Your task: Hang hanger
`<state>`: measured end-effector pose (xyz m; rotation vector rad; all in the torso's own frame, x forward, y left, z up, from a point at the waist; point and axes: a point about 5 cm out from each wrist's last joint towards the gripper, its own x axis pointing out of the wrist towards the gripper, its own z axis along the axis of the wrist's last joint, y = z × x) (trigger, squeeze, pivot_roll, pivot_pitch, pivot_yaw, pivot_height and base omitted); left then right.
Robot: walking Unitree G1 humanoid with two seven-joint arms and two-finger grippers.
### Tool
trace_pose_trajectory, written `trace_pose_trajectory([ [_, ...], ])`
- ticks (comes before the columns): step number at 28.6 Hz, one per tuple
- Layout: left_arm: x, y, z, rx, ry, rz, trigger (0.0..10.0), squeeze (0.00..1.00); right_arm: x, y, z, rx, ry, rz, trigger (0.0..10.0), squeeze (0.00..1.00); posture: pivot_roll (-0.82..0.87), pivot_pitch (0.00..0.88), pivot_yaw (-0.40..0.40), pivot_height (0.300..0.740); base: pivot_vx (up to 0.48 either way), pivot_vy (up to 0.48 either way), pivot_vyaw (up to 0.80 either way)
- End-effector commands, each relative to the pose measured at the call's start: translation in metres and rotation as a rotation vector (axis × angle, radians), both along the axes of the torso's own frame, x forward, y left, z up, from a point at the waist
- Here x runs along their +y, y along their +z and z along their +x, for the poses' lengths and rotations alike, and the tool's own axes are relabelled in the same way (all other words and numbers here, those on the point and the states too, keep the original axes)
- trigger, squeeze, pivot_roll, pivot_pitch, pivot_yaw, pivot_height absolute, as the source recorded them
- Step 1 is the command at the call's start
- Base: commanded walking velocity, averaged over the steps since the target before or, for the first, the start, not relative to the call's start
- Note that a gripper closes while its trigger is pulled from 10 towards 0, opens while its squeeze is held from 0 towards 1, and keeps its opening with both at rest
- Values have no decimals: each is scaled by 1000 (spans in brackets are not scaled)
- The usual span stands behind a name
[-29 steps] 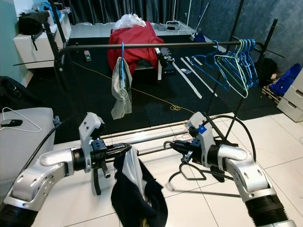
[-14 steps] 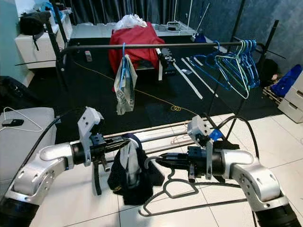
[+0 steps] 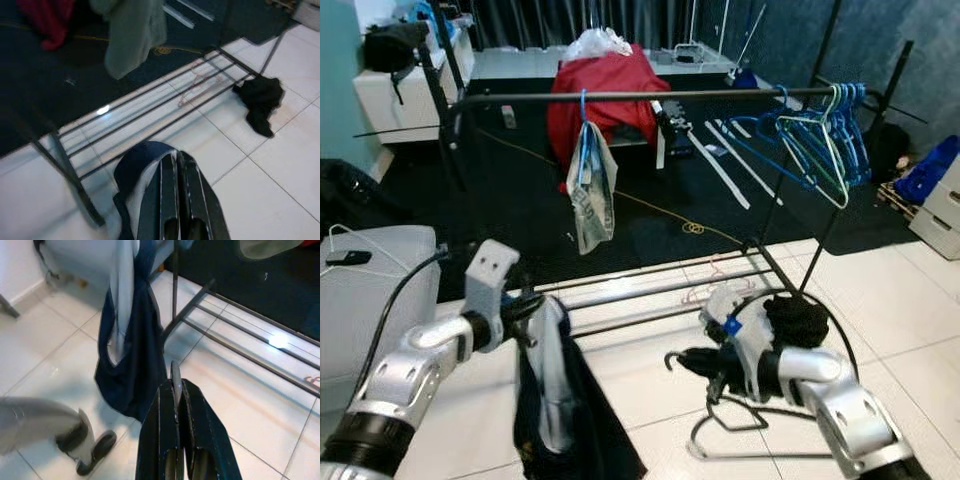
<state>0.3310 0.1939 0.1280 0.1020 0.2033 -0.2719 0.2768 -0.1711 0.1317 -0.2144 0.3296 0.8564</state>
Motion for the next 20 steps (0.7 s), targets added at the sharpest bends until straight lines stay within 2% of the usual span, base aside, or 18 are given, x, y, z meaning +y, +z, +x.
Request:
trace_pose_trajectory([
  [1,5,-8,-3,4,56,-28,1608,0,-10,-3,2,-16,-99,0,10000,0,-111,58,-31,740,0,0,0],
  [2,6,-13,-5,14,91,-58,1608,0,-12,-6,5,-43,-171,9,10000,0,-111,58,-31,740,0,0,0],
  [3,6,-13,-5,14,91,-58,1608,0,-12,-6,5,-43,-171,9,10000,0,-111,58,-31,740,0,0,0],
  [4,6,-17,-8,16,140,-93,10000,0,-16,-5,12,-97,-302,81,10000,0,-110,54,-29,740,0,0,0],
  [5,6,-17,-8,16,140,-93,10000,0,-16,-5,12,-97,-302,81,10000,0,-110,54,-29,740,0,0,0],
  [6,-3,-21,-13,1,184,-140,10000,0,-29,-4,24,-180,-591,183,10000,0,-104,50,-31,740,0,0,0],
  [8,-3,-21,-13,1,184,-140,10000,0,-29,-4,24,-180,-591,183,10000,0,-104,50,-31,740,0,0,0],
  [9,-7,-21,-15,-9,182,-148,10000,0,-33,-3,27,-205,-670,207,10000,0,-104,50,-31,740,0,0,0],
  [12,-12,-21,-17,-14,170,-169,10000,0,-36,2,30,-257,-720,206,10000,0,-97,43,-31,740,0,0,0],
  [14,-23,-20,-27,-61,124,-254,10000,0,-42,18,35,-364,-755,231,10000,0,-97,38,-34,740,0,0,0],
  [16,-30,-19,-32,-84,99,-280,10000,0,-43,26,36,-404,-755,248,10000,0,-96,35,-38,740,0,0,0],
  [20,-44,-17,-39,-117,18,-238,10000,0,-39,34,37,-460,-734,276,10000,0,-96,34,-46,740,0,0,0],
])
